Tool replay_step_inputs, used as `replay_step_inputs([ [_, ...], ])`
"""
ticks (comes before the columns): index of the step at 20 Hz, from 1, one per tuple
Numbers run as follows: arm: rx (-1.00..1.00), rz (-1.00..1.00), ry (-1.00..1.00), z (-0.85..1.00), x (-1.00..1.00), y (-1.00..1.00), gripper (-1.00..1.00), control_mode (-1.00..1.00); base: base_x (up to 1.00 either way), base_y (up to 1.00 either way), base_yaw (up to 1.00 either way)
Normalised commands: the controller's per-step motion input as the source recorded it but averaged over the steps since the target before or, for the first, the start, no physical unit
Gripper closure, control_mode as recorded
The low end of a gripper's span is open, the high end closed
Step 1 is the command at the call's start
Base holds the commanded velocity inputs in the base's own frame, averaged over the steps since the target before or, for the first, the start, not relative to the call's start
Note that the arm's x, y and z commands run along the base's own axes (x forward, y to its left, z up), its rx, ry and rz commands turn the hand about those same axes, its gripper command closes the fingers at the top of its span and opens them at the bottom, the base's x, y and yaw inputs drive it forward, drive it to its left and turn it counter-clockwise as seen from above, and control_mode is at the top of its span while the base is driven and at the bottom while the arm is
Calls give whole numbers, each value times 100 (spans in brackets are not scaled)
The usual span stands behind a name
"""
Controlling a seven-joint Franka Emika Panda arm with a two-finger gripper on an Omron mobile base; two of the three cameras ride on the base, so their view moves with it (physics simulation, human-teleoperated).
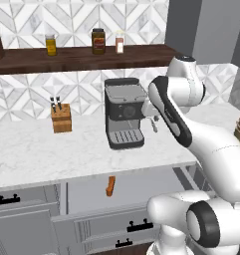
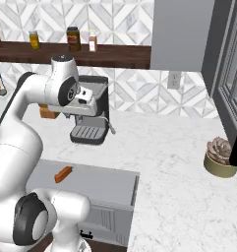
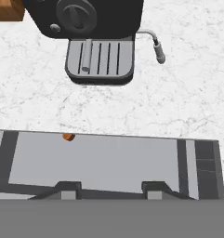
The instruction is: Pick up the knife from the drawer and place it on the cutting board. Then place the meat from the plate to the cutting board.
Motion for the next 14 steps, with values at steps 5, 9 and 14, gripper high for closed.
replay_step_inputs([
  [5,0,0,0,-2,-15,0,-100,-100,0,0,0],
  [9,0,0,0,0,-22,5,-100,-100,0,0,0],
  [14,0,0,0,0,0,0,-100,100,-53,79,0],
])
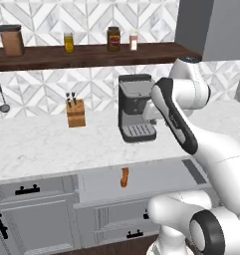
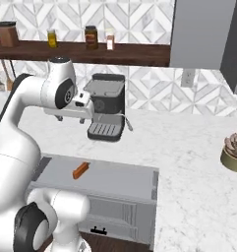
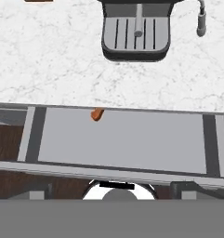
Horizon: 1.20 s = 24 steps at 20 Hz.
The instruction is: Pick up the knife from the drawer and place it on the cutting board. Then place the meat from the plate to the cutting board.
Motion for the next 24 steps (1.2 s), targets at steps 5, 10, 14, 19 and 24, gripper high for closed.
replay_step_inputs([
  [5,0,0,0,0,0,0,-100,100,-57,100,-5],
  [10,0,0,0,0,0,0,-100,100,-21,100,-22],
  [14,0,0,0,0,0,0,-100,100,0,100,-59],
  [19,0,0,0,0,0,0,-100,100,-21,76,-76],
  [24,0,0,0,0,0,0,-100,100,-20,55,-84],
])
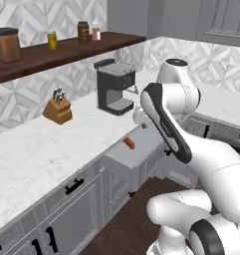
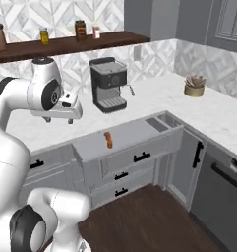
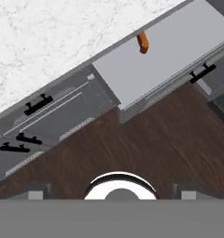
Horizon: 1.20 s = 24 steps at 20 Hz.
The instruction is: Pick up the knife from the drawer and place it on the cutting board. Then place the meat from the plate to the cutting board.
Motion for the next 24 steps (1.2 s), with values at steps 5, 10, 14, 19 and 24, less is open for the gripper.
replay_step_inputs([
  [5,0,0,0,0,0,0,-100,100,-13,57,-83],
  [10,0,0,0,0,0,0,-100,100,0,78,-76],
  [14,0,0,0,0,0,0,-100,100,31,100,-50],
  [19,0,0,0,0,0,0,-100,100,13,87,-30],
  [24,0,0,0,0,0,0,-100,100,-4,57,-29],
])
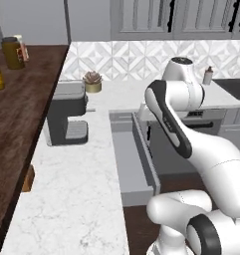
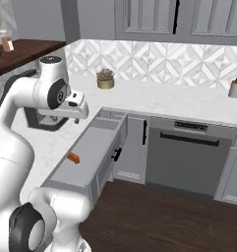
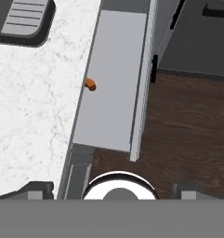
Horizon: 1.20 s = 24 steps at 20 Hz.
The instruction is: Pick up the knife from the drawer and place it on the cutting board. Then place the meat from the plate to the cutting board.
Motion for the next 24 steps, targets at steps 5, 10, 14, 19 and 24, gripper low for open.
replay_step_inputs([
  [5,0,0,0,0,0,0,-100,100,-20,13,-14],
  [10,0,0,0,0,0,0,-100,100,-24,-5,0],
  [14,0,0,0,0,0,0,-100,100,-21,-23,-2],
  [19,0,0,0,0,0,0,-100,100,0,-33,-7],
  [24,0,0,0,0,0,0,-100,-100,0,-10,-1],
])
